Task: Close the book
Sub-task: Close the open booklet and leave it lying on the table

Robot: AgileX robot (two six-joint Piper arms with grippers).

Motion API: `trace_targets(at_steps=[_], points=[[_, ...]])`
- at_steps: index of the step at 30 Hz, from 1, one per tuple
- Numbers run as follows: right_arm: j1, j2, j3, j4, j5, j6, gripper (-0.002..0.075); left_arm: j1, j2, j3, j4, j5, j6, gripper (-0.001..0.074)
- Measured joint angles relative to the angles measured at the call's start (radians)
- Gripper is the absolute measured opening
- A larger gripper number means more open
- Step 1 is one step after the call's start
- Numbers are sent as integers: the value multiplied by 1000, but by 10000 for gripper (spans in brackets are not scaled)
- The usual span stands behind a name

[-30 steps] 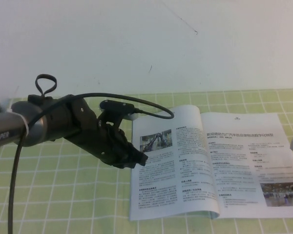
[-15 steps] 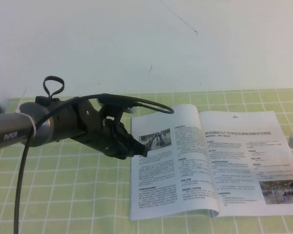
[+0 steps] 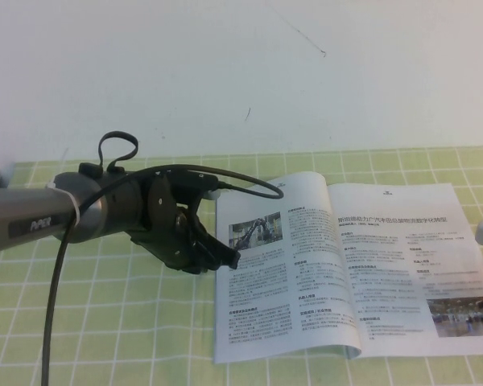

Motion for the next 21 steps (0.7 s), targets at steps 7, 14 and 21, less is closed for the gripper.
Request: trace_targets(at_steps=[7,14,21], points=[[0,1,0,0,4,7,-3,-11,4,-2,-2,20,-23,-4],[0,1,-2,0,9,10,-3,-34,16,-9,-8,25,-64,-4],[0,1,-2,-1,10,10,-3,-42,34,-22,-93,46,-70,-4]])
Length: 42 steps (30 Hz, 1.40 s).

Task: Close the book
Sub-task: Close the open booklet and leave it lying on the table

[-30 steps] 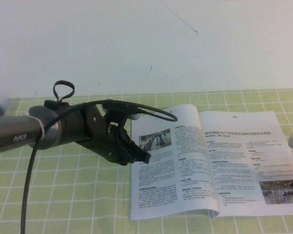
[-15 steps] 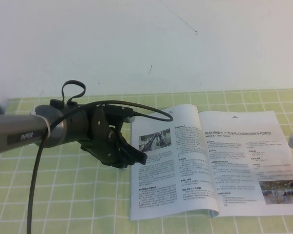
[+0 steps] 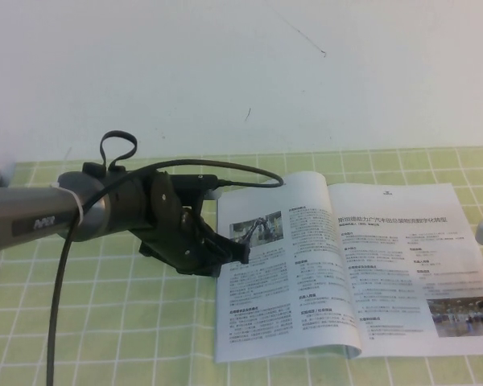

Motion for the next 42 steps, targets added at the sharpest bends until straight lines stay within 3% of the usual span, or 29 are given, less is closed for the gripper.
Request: trace_targets(at_steps=[5,15,21,28,33,38,42], points=[[0,0,-1,0,2,0,-3,-39,10,-9,-92,-22,67,-3],[0,1,-2,0,9,0,-3,-210,83,-150,-341,7,189,-4],[0,1,-2,0,9,0,-3,-238,164,-311,-514,-9,275,-4],[0,-13,-2,0,9,2,-3,-242,248,-533,-695,187,548,-4],[0,-84,6,-62,90,41,-3,-244,199,-683,-530,301,527,-4],[0,-251,-49,-240,175,145,-3,-248,123,-795,-110,426,307,-4],[0,-405,-122,-286,229,204,-3,-248,58,-856,250,575,114,-4]])
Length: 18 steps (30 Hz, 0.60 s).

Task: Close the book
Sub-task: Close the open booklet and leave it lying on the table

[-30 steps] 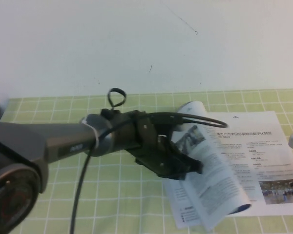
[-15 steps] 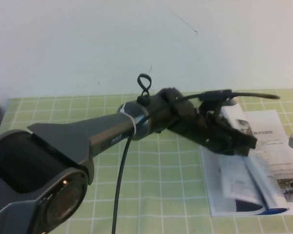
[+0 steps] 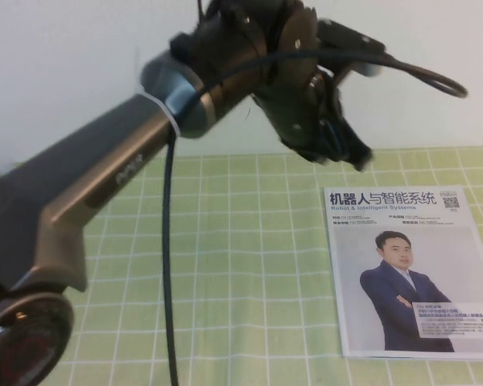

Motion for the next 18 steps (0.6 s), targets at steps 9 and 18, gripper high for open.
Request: trace_targets(at_steps=[9,18], points=[[0,-353,-31,176,48,-92,-3,0,-205,-8,413,185,-184,-4],[40,-641,-16,450,133,-377,-3,0,-550,131,480,175,-260,-4]])
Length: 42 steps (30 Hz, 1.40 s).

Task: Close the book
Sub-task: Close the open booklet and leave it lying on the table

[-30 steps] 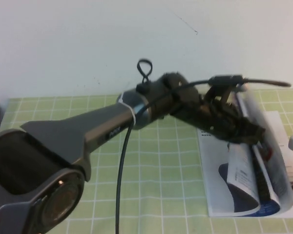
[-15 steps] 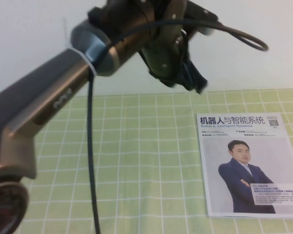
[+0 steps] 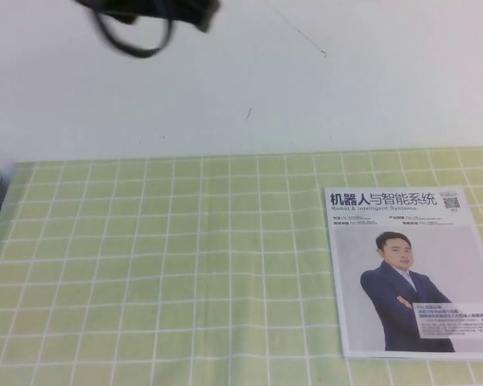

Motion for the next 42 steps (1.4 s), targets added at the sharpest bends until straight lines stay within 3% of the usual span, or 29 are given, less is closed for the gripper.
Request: trace_targets(at_steps=[9,19,24,29,42], points=[[0,-163,172,10,17,-66,-3,0,-358,469,64,-193,-120,-4],[0,-248,456,12,-85,-103,-3,0,-685,1079,82,-623,-178,-4],[0,-265,540,12,-108,-142,-3,0,-775,1300,115,-784,-217,-4],[0,-269,551,15,-112,-146,-3,0,-797,1401,134,-869,-228,-4],[0,-269,552,18,61,-158,-3,0,-797,1411,143,-887,-232,-4]])
